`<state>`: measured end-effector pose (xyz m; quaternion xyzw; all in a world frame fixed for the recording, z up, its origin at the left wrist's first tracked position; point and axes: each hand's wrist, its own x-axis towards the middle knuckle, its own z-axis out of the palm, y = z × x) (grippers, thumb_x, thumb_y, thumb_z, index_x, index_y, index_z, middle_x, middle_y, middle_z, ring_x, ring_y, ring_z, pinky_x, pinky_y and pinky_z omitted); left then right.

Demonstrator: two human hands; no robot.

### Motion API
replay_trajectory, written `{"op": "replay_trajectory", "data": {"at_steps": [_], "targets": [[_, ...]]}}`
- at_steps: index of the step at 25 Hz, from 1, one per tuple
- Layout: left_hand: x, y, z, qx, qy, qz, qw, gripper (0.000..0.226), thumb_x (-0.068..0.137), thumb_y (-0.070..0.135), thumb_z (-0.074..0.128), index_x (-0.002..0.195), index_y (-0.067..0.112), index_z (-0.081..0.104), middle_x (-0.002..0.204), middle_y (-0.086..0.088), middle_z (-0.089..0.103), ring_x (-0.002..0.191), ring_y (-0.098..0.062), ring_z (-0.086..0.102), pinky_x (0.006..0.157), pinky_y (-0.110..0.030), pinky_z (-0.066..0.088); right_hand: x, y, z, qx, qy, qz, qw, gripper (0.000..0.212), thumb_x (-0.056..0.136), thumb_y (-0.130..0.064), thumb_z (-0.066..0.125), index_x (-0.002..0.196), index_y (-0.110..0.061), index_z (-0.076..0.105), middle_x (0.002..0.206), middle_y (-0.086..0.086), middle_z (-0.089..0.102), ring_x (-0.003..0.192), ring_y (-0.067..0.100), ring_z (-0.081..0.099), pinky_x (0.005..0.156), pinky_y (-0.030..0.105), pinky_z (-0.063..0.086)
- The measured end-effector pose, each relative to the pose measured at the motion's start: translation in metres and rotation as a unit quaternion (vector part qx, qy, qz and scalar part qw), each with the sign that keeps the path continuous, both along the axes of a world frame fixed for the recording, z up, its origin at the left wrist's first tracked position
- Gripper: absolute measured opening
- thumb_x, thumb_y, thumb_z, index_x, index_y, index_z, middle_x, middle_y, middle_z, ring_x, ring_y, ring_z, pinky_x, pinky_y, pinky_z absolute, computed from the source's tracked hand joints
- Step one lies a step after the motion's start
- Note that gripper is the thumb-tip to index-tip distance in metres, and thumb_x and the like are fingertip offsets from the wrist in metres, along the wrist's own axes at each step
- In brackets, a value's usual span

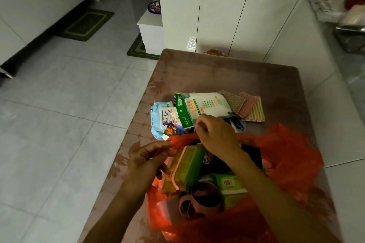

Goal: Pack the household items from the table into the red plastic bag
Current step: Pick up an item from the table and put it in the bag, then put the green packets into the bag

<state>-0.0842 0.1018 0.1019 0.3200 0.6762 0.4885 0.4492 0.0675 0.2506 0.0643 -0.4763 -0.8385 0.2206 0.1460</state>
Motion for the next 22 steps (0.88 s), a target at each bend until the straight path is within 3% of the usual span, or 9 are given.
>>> {"op": "replay_trajectory", "data": {"at_steps": [1,3,5,7,10,13,16,19,22], "targets": [[0.001,0.001,0.0,-0.002,-0.007,-0.001,1.0,0.026,0.09,-0.003,0.051,0.098,0.012,0.07,0.087,-0.009,0.073,0.053,-0.022,0.06,0.045,-0.025,0.044,-0.009,0.018,-0.021,-0.014,-0.091,0.032,0.995,0.019,0.093,-0.026,0.049,0.105,-0.02,0.063,0.124,0.004,0.057,0.116,0.027,0.052,0.082,0.034,0.047],[0.001,0.003,-0.001,-0.012,-0.022,-0.004,1.0,0.026,0.09,-0.002,0.051,0.095,0.013,0.071,0.085,-0.009,0.073,0.054,-0.022,0.061,0.044,-0.026,0.043,-0.017,0.041,-0.056,-0.073,-0.287,0.089,0.951,0.042,0.089,-0.021,0.052,0.131,-0.023,0.054,0.159,0.005,0.017,0.146,0.035,0.01,0.114,0.054,0.021],[-0.002,0.004,-0.002,-0.026,-0.03,-0.013,0.999,0.027,0.09,-0.003,0.051,0.093,0.014,0.072,0.084,-0.008,0.073,0.054,-0.021,0.061,0.043,-0.025,0.042,-0.019,0.051,-0.075,-0.104,-0.321,0.087,0.937,0.064,0.088,-0.019,0.051,0.149,-0.023,0.031,0.163,-0.001,-0.003,0.148,0.031,-0.01,0.118,0.057,0.003],[-0.008,0.005,0.0,-0.026,-0.025,-0.017,0.999,0.027,0.09,-0.003,0.052,0.092,0.014,0.072,0.082,-0.007,0.073,0.054,-0.02,0.061,0.042,-0.023,0.042,-0.019,0.054,-0.073,-0.101,-0.228,0.053,0.967,0.071,0.09,-0.016,0.048,0.153,-0.018,0.016,0.163,0.0,0.003,0.149,0.027,-0.004,0.119,0.053,0.005],[-0.016,0.008,0.002,-0.009,-0.018,-0.013,1.0,0.025,0.09,-0.003,0.051,0.093,0.011,0.072,0.084,-0.006,0.073,0.05,-0.016,0.059,0.041,-0.02,0.042,0.001,0.045,-0.037,-0.064,0.1,-0.023,0.993,0.049,0.09,-0.023,0.051,0.139,-0.014,0.047,0.147,0.007,0.043,0.136,0.021,0.039,0.111,0.045,0.036],[-0.009,0.013,0.006,-0.002,-0.028,-0.018,0.999,0.025,0.09,0.0,0.053,0.099,0.015,0.071,0.083,0.0,0.074,0.049,0.0,0.056,0.044,-0.01,0.042,0.053,0.031,0.034,-0.162,0.403,-0.115,0.894,0.034,0.08,-0.003,0.07,0.108,-0.022,0.065,0.111,-0.003,0.07,0.104,0.012,0.066,0.082,0.03,0.057],[0.01,0.015,0.013,0.016,-0.021,-0.031,0.999,0.03,0.089,-0.001,0.055,0.111,0.015,0.067,0.087,0.003,0.073,0.048,0.007,0.056,0.045,-0.004,0.04,0.103,0.024,0.081,-0.204,0.522,-0.079,0.825,0.041,0.075,0.013,0.064,0.096,-0.023,0.067,0.095,-0.006,0.075,0.089,0.012,0.07,0.07,0.025,0.057],[0.029,0.015,0.026,0.059,-0.015,-0.003,0.998,0.034,0.087,-0.006,0.053,0.113,0.009,0.067,0.101,-0.008,0.071,0.056,0.004,0.062,0.048,-0.004,0.041,0.121,0.024,0.081,-0.228,0.428,-0.042,0.874,0.039,0.077,0.022,0.054,0.088,-0.013,0.066,0.078,-0.011,0.073,0.071,0.001,0.067,0.062,0.015,0.052],[0.044,0.016,0.036,0.105,-0.036,0.015,0.994,0.032,0.085,-0.012,0.051,0.111,-0.001,0.066,0.101,-0.016,0.07,0.053,0.004,0.06,0.049,-0.005,0.042,0.112,0.02,0.039,-0.253,0.106,0.148,0.95,0.033,0.077,0.005,0.063,0.085,-0.026,0.071,0.088,-0.009,0.073,0.084,0.001,0.067,0.075,0.022,0.053]]}}
